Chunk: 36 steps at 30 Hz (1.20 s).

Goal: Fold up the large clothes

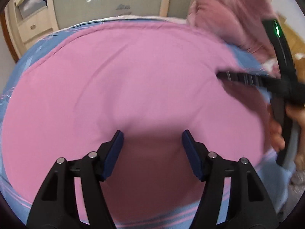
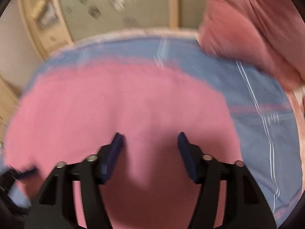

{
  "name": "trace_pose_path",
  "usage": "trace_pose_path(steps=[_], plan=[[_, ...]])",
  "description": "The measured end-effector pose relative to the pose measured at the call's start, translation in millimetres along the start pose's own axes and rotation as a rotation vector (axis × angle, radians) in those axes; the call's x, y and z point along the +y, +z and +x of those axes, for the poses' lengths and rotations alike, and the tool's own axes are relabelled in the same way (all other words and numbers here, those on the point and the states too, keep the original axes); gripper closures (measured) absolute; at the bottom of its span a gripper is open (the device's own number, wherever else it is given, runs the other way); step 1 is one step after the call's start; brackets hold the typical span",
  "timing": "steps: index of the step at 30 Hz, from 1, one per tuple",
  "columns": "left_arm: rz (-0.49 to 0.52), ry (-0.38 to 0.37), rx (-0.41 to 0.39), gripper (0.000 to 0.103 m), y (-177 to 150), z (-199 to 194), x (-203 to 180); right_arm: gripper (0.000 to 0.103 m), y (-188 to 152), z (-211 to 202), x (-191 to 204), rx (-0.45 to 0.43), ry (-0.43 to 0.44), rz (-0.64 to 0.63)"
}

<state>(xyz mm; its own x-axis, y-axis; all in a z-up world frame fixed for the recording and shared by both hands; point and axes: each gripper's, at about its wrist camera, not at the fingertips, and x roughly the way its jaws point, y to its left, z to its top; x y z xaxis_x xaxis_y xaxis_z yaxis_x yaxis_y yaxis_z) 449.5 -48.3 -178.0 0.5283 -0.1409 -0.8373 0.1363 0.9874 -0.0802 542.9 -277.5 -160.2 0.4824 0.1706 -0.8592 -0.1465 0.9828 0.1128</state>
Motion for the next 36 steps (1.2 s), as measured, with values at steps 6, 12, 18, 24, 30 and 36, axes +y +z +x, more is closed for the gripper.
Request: trace_pose_path(steps=[6, 12, 18, 24, 30, 36], plan=[[-0.014, 0.018, 0.031, 0.037, 1.3, 10.6, -3.6, 0.034, -45.6, -67.2, -25.6, -0.183, 0.169, 0.093], [-0.002, 0.067, 0.04, 0.036, -0.3, 12.8, -13.5, 0.032, -68.1, -29.4, -10.7, -0.088, 0.045, -0.059], [-0.036, 0.006, -0.036, 0.037, -3.1, -22.4, -5.2, 0.033, -40.8, -74.1, -8.9, -0.241, 0.148, 0.029], [-0.052, 0.061, -0.024, 0.032, -0.8, -7.0, 14.9, 0.028, -1.0, -5.5, 10.1, -0.118, 0.05, 0.042], [-0.034, 0.082, -0.015, 0.031, -7.5, 14.7, 16.6, 0.018, -1.1, 32.9, 8.9, -0.125, 0.034, 0.071], [-0.018, 0.126, -0.072, 0.032, -6.8, 1.6, 2.3, 0.016, -13.8, 6.3, 15.6, -0.173, 0.002, 0.089]])
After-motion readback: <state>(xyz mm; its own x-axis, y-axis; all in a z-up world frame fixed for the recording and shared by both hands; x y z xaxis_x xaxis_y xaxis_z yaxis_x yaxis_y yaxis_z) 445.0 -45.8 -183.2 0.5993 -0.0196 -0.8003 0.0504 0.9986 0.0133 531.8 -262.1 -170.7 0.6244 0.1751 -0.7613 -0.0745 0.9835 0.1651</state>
